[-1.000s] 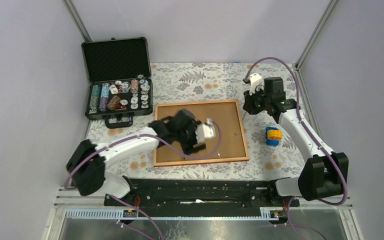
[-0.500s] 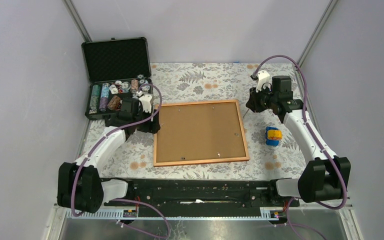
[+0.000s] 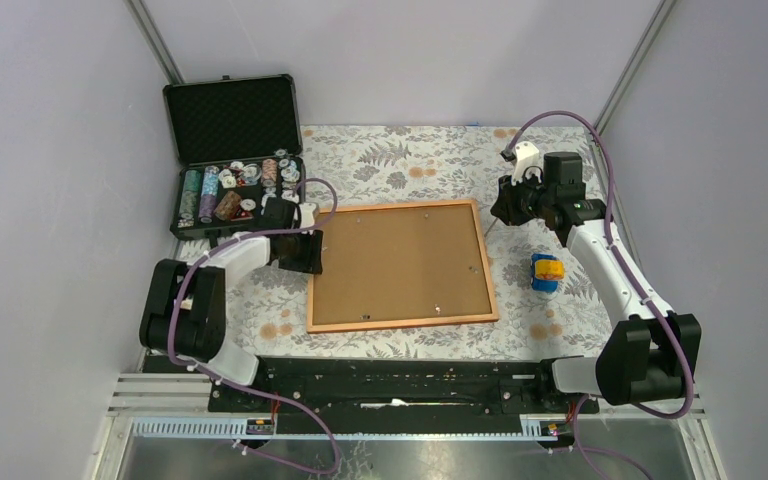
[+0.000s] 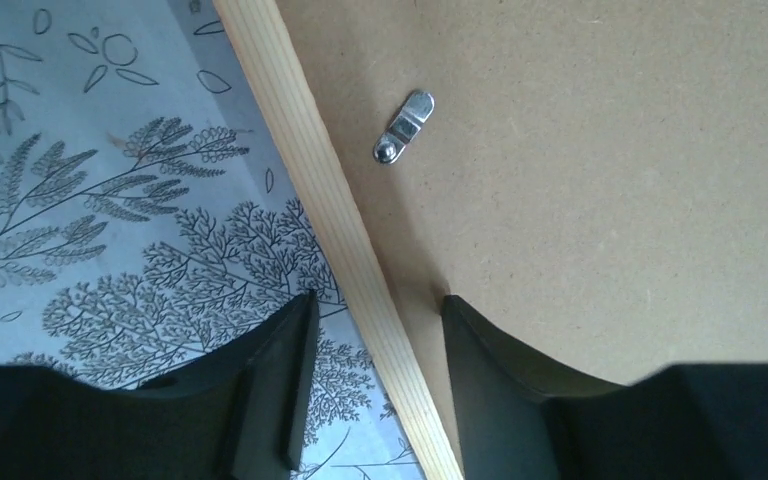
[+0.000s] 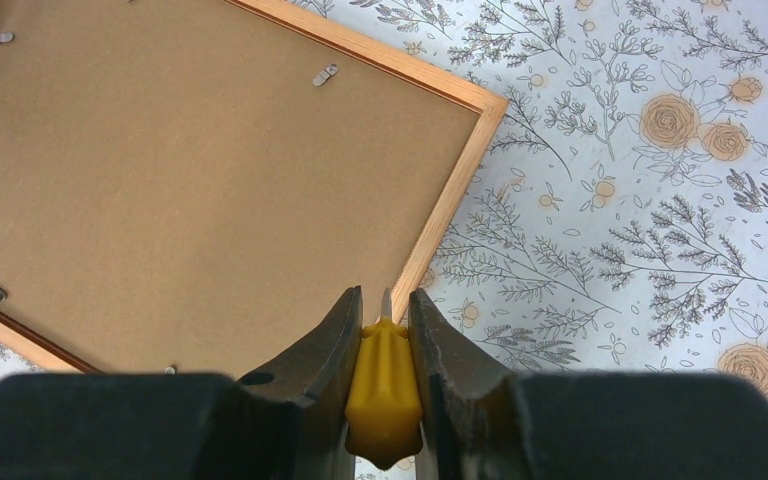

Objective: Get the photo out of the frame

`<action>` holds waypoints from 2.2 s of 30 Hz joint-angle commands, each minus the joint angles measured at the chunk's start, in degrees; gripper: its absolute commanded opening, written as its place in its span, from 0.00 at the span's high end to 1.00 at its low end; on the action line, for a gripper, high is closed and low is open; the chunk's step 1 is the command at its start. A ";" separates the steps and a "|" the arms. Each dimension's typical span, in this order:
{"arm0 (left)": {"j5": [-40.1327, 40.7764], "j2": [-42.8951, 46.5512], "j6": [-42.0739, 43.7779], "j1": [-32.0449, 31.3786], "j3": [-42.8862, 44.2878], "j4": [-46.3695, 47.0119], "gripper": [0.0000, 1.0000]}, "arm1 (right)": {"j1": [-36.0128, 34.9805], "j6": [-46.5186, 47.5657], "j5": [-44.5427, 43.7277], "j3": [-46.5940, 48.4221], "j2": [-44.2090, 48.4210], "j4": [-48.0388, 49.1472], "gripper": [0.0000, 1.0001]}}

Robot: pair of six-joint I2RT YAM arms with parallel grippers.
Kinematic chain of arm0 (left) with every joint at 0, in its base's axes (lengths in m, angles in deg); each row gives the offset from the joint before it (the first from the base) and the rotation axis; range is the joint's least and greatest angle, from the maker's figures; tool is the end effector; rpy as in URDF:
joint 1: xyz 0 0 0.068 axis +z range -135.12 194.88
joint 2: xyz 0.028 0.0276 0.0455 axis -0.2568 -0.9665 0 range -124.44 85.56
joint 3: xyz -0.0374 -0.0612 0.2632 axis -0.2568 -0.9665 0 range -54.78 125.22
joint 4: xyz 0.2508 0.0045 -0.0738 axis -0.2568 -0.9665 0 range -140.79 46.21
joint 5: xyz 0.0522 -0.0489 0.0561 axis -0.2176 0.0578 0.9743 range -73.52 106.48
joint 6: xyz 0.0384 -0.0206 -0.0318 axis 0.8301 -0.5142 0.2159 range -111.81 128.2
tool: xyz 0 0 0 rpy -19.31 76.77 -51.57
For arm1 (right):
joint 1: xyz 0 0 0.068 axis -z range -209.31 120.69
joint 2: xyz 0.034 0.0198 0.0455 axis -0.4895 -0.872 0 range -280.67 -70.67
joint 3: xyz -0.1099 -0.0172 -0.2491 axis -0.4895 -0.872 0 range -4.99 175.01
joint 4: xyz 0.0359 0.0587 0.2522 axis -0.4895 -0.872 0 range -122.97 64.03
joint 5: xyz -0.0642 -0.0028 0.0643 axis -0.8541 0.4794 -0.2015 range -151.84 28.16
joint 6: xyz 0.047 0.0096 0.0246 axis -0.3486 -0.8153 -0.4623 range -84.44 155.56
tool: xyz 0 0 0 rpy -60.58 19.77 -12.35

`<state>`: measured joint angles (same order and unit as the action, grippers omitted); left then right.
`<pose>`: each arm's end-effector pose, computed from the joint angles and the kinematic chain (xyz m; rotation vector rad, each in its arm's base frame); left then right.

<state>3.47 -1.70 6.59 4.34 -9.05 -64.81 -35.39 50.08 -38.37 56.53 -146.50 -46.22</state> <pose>0.2745 -0.0592 0.1632 0.2816 2.6515 -0.3712 0.2922 0.0454 0.3066 -0.6086 2.0507 0.3583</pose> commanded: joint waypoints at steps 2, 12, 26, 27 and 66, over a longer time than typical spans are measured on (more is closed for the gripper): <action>0.76 -3.68 3.60 -0.90 3.04 1.48 0.55 | 0.11 -0.67 0.89 0.66 0.20 1.78 1.00; 2.13 -18.33 20.29 -5.90 19.18 -1.68 0.90 | 0.20 -0.88 1.03 0.62 0.20 1.94 1.00; 10.34 -36.65 44.29 -11.80 46.20 -8.03 0.81 | 1.17 -1.30 2.21 0.01 0.11 1.99 1.00; 10.96 -37.76 43.55 -11.78 48.38 -8.13 0.80 | 1.24 -1.33 2.28 0.01 0.08 2.00 1.00; -3.09 -13.41 35.75 -31.75 18.90 -9.95 0.43 | 3.72 -2.33 0.66 1.06 -2.09 1.93 1.00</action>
<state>-1.19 -13.64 40.79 -26.94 11.80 -76.46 -33.38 48.70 -36.93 55.13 -147.82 -45.80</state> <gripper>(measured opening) 0.581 0.256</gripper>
